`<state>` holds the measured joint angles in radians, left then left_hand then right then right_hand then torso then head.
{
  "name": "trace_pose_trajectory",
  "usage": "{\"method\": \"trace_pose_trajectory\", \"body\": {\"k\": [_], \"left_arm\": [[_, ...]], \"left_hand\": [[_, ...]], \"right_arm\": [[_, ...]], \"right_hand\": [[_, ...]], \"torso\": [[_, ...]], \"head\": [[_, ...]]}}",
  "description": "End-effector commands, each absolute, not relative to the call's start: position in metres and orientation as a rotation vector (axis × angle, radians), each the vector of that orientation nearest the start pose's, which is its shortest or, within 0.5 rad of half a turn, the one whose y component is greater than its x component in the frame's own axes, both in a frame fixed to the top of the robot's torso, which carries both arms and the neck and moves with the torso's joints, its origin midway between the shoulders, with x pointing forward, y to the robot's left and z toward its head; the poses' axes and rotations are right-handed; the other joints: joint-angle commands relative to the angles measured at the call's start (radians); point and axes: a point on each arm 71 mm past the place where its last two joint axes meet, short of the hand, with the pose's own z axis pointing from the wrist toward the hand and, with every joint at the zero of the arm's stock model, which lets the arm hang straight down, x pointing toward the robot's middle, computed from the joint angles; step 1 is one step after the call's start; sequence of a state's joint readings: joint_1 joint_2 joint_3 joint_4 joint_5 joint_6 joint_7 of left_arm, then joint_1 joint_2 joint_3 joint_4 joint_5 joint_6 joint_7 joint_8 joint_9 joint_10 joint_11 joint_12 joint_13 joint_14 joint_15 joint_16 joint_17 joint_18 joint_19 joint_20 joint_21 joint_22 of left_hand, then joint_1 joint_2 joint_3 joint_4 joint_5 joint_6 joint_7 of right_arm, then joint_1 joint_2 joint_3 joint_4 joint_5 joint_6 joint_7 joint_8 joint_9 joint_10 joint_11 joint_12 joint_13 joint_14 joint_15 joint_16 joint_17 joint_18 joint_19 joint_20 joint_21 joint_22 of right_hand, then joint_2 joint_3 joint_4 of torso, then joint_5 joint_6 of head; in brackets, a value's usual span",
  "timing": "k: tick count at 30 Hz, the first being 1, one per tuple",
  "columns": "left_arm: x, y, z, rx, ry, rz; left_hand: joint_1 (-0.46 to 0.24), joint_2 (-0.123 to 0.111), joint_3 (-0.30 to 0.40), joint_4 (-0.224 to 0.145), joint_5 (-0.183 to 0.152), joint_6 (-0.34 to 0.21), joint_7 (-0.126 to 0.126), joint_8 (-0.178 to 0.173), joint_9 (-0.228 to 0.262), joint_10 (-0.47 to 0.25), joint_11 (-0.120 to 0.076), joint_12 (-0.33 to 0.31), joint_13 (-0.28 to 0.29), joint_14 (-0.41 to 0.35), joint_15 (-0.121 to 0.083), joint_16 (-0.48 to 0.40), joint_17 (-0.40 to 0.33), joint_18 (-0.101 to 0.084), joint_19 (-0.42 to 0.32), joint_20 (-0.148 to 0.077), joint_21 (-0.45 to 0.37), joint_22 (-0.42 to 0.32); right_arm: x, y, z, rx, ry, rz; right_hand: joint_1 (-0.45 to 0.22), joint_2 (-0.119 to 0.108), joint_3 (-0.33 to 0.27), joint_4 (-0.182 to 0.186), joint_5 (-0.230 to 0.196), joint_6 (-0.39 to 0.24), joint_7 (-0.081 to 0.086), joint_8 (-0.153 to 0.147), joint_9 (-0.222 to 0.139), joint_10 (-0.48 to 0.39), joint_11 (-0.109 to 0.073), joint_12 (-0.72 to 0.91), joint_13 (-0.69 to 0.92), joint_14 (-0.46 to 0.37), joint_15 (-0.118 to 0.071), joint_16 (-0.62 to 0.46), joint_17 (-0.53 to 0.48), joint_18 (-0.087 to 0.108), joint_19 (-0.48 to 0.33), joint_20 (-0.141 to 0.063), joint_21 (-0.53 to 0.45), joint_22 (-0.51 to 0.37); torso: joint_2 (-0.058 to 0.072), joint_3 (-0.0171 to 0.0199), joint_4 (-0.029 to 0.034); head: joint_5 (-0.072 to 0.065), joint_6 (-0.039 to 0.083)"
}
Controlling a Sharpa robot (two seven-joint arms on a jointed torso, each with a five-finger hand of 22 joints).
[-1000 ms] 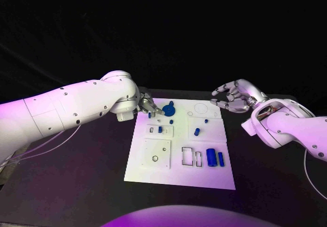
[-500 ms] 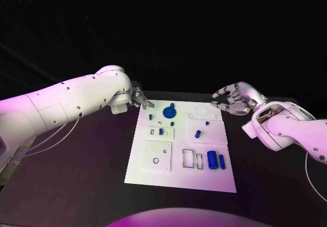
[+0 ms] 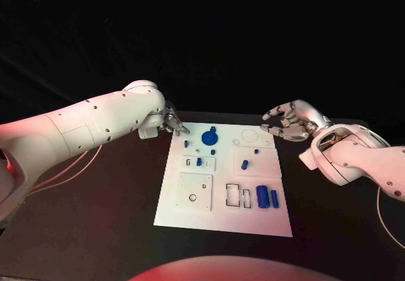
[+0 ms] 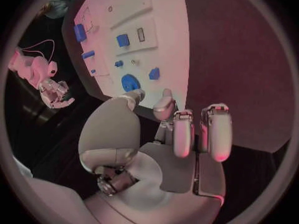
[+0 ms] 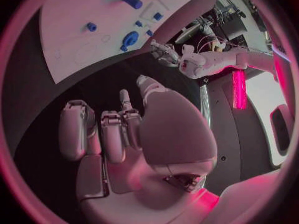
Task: Assemble the parts on the task board
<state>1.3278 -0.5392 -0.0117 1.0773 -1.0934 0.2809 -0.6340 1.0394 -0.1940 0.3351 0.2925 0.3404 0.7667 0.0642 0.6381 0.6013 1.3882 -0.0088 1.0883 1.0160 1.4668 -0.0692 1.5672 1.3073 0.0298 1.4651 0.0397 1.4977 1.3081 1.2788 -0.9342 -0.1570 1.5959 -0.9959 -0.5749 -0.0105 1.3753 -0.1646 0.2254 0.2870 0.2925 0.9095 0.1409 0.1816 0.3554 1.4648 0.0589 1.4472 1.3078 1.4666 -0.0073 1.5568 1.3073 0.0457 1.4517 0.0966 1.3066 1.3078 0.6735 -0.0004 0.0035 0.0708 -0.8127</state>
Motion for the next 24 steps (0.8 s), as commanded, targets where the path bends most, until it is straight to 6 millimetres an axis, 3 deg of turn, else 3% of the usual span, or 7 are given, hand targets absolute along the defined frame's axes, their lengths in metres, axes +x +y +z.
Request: {"method": "trace_pose_trajectory", "body": {"k": [1, 9, 24], "left_arm": [[0.571, 0.196, -0.182, -0.217, 2.334, -0.164], [0.572, 0.191, -0.189, -0.220, 2.363, -0.176], [0.572, 0.183, -0.194, -0.212, 2.389, -0.198]], "left_hand": [[0.008, 0.003, -0.007, -0.002, -0.007, 0.003, 0.005, -0.006, -0.002, -0.006, 0.004, -0.003, 0.000, 0.101, 0.004, -0.004, 0.247, -0.004, 0.039, 0.007, -0.003, 0.193], [0.012, 0.013, -0.008, -0.002, -0.010, 0.009, 0.006, -0.010, -0.006, -0.006, 0.004, -0.002, 0.001, 0.101, 0.005, -0.003, 0.248, -0.004, 0.040, 0.007, -0.002, 0.194], [0.025, 0.026, -0.008, -0.003, -0.010, 0.024, 0.004, -0.014, -0.012, -0.006, 0.003, 0.000, 0.002, 0.101, 0.004, -0.002, 0.250, -0.004, 0.040, 0.008, -0.002, 0.195]], "right_arm": [[0.474, -0.235, -0.174, 0.289, 1.560, 0.808], [0.475, -0.234, -0.174, 0.285, 1.560, 0.812], [0.475, -0.232, -0.174, 0.284, 1.562, 0.814]], "right_hand": [[-0.010, 0.001, 0.006, 0.000, 0.005, 0.004, -0.004, 0.004, 0.002, 0.014, -0.005, -0.001, 0.140, 0.090, -0.009, -0.005, 0.202, 0.017, -0.003, -0.006, -0.004, 0.137], [-0.012, 0.000, 0.009, 0.000, 0.005, 0.003, -0.004, 0.004, 0.002, 0.013, -0.005, -0.001, 0.139, 0.089, -0.009, -0.006, 0.200, 0.017, -0.003, -0.006, -0.005, 0.137], [-0.013, -0.001, 0.010, 0.000, 0.005, 0.003, -0.004, 0.004, 0.003, 0.014, -0.005, -0.001, 0.140, 0.090, -0.009, -0.005, 0.201, 0.017, -0.003, -0.007, -0.005, 0.137]], "torso": [[0.000, 0.0007, 0.0010], [-0.001, 0.0006, -0.0016], [-0.001, 0.0014, -0.0001]], "head": [[0.000, -0.002], [0.001, -0.002], [0.002, -0.001]]}}
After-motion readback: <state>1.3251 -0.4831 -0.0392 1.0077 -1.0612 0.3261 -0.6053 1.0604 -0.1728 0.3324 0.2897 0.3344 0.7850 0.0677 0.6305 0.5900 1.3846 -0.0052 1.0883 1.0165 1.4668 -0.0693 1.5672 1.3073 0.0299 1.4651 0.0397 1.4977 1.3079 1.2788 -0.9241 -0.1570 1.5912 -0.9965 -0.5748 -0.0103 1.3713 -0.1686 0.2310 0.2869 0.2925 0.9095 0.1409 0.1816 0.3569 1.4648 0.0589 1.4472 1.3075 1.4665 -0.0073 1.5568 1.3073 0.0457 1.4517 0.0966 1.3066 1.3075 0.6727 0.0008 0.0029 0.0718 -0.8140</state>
